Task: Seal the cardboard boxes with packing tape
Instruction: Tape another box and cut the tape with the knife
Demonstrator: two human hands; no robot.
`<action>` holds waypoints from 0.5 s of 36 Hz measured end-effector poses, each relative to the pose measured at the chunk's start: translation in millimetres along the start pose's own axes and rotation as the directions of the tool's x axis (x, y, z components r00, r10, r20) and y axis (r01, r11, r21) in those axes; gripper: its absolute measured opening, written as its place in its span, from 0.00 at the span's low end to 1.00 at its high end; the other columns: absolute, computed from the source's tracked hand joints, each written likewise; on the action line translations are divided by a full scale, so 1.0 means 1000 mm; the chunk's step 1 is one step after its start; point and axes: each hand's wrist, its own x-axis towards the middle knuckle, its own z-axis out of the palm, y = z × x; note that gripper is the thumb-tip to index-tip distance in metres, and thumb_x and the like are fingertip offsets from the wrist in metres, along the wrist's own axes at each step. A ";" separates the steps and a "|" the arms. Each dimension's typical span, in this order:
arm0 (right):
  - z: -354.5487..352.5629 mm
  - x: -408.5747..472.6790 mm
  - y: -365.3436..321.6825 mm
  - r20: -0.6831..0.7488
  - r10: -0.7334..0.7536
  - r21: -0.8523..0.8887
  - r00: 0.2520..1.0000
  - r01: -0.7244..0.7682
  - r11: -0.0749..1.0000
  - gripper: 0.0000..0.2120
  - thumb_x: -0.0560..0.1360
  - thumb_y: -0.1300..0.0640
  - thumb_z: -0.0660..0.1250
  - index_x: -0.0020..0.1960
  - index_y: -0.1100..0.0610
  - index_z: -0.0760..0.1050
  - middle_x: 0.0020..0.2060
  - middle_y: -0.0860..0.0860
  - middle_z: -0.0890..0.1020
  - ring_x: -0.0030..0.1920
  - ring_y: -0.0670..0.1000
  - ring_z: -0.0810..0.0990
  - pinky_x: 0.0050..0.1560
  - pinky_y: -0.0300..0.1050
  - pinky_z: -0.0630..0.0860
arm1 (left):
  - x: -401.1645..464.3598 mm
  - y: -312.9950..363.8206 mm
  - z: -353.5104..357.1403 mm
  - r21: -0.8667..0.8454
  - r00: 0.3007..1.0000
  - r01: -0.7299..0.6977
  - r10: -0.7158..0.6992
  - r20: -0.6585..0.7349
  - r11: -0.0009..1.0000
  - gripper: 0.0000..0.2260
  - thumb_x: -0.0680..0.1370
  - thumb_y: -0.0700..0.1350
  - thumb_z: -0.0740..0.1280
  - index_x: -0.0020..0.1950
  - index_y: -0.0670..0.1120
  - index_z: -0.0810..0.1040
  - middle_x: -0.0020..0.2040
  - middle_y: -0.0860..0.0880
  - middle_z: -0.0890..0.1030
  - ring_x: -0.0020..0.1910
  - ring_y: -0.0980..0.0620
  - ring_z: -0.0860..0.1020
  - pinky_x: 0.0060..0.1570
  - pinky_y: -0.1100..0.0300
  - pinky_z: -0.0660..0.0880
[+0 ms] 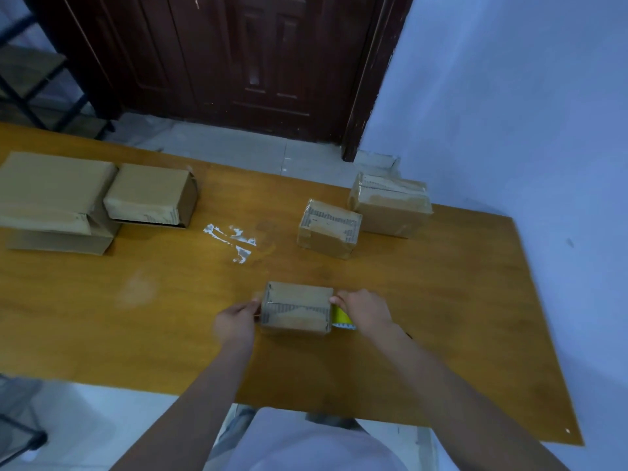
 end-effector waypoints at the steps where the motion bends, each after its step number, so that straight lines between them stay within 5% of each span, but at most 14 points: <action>1: 0.000 0.000 0.000 -0.002 -0.002 0.005 1.000 0.002 1.000 0.21 0.82 0.44 0.48 0.57 0.56 0.74 0.47 0.57 0.81 0.47 0.59 0.80 0.39 0.46 0.69 | 0.001 0.001 0.001 0.014 1.000 0.019 -0.019 0.003 1.000 0.11 0.76 0.48 0.71 0.40 0.41 0.82 0.38 0.42 0.79 0.40 0.42 0.76 0.43 0.51 0.75; 5: 0.003 -0.002 0.000 0.000 0.004 0.050 1.000 -0.004 0.999 0.21 0.82 0.45 0.49 0.57 0.57 0.74 0.46 0.56 0.81 0.46 0.58 0.80 0.38 0.45 0.69 | 0.007 0.005 0.003 0.019 0.986 0.162 -0.163 0.036 0.987 0.18 0.74 0.52 0.72 0.33 0.41 0.76 0.36 0.41 0.76 0.42 0.41 0.76 0.50 0.43 0.76; 11: 0.018 -0.015 -0.006 -0.058 0.076 0.152 0.995 -0.066 0.986 0.21 0.82 0.44 0.48 0.47 0.57 0.72 0.29 0.48 0.69 0.35 0.54 0.75 0.27 0.44 0.63 | 0.020 0.023 0.021 -0.114 0.936 0.328 -0.306 0.177 0.938 0.16 0.77 0.49 0.69 0.57 0.39 0.75 0.50 0.44 0.76 0.51 0.43 0.73 0.55 0.47 0.72; 16: 0.030 -0.025 -0.013 -0.077 0.142 0.265 0.987 -0.117 0.957 0.21 0.82 0.44 0.49 0.45 0.58 0.71 0.32 0.53 0.75 0.36 0.56 0.76 0.26 0.45 0.61 | 0.034 0.045 0.038 0.003 0.901 0.350 -0.337 0.271 0.937 0.15 0.80 0.47 0.63 0.62 0.38 0.75 0.58 0.42 0.75 0.52 0.44 0.72 0.52 0.50 0.68; 18: 0.035 -0.029 -0.019 -0.069 0.174 0.302 0.982 -0.146 0.942 0.18 0.82 0.44 0.49 0.43 0.55 0.67 0.31 0.50 0.71 0.36 0.55 0.74 0.25 0.42 0.59 | 0.038 0.050 0.042 0.027 0.894 0.356 -0.349 0.283 0.934 0.12 0.81 0.45 0.62 0.57 0.37 0.76 0.51 0.41 0.76 0.51 0.43 0.73 0.51 0.49 0.69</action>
